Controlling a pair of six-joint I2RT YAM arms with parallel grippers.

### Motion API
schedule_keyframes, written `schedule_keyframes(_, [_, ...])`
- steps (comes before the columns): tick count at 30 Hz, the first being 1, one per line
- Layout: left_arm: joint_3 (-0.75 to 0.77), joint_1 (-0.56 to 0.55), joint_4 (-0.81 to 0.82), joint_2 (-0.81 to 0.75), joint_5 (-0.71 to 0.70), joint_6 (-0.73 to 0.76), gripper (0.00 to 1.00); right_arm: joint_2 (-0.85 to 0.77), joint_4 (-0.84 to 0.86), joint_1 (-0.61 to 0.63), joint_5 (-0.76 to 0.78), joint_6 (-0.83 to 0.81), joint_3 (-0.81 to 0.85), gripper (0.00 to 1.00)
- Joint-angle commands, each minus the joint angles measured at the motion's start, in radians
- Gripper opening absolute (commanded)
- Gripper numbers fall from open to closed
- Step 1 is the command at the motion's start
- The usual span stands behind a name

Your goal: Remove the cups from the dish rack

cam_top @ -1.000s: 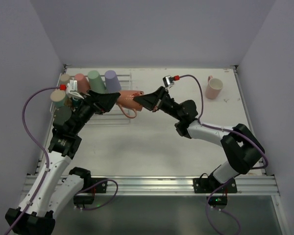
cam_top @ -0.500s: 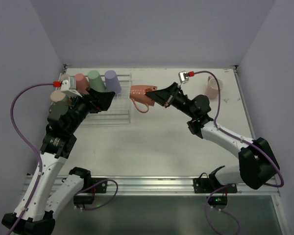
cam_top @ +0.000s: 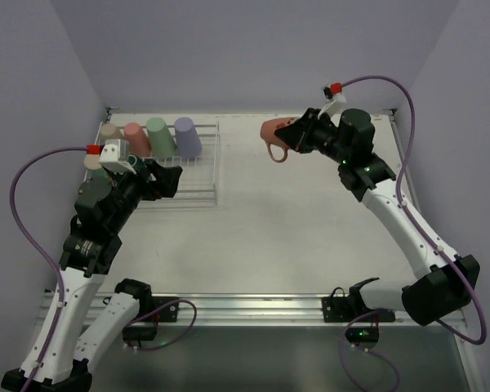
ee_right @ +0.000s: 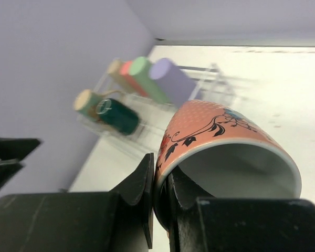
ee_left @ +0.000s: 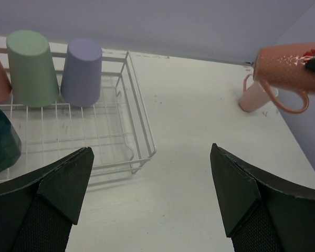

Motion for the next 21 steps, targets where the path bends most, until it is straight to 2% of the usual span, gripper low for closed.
schedule_keyframes(1, [-0.027,0.005,-0.016,-0.020,-0.016,0.081,1.00,0.072,-0.250,-0.046,0.111,-0.257,0.172,0.00])
schedule_keyframes(2, [-0.036,0.005,-0.010,-0.018,-0.004,0.087,1.00,0.104,-0.357,-0.049,0.152,-0.326,0.254,0.00])
schedule_keyframes(4, [-0.062,0.005,0.008,-0.009,0.015,0.093,1.00,0.205,-0.446,-0.053,0.287,-0.389,0.331,0.00])
schedule_keyframes(8, [-0.093,0.005,0.042,0.000,0.077,0.070,1.00,0.418,-0.699,-0.065,0.419,-0.504,0.589,0.00])
schedule_keyframes(11, [-0.133,0.005,0.083,-0.009,0.127,0.053,1.00,0.554,-0.802,-0.085,0.488,-0.544,0.718,0.00])
schedule_keyframes(17, [-0.191,-0.044,0.094,-0.001,0.043,0.101,1.00,0.737,-0.891,-0.166,0.479,-0.584,0.874,0.00])
schedule_keyframes(21, [-0.200,-0.074,0.099,0.019,0.038,0.113,1.00,0.829,-0.907,-0.183,0.484,-0.593,0.910,0.00])
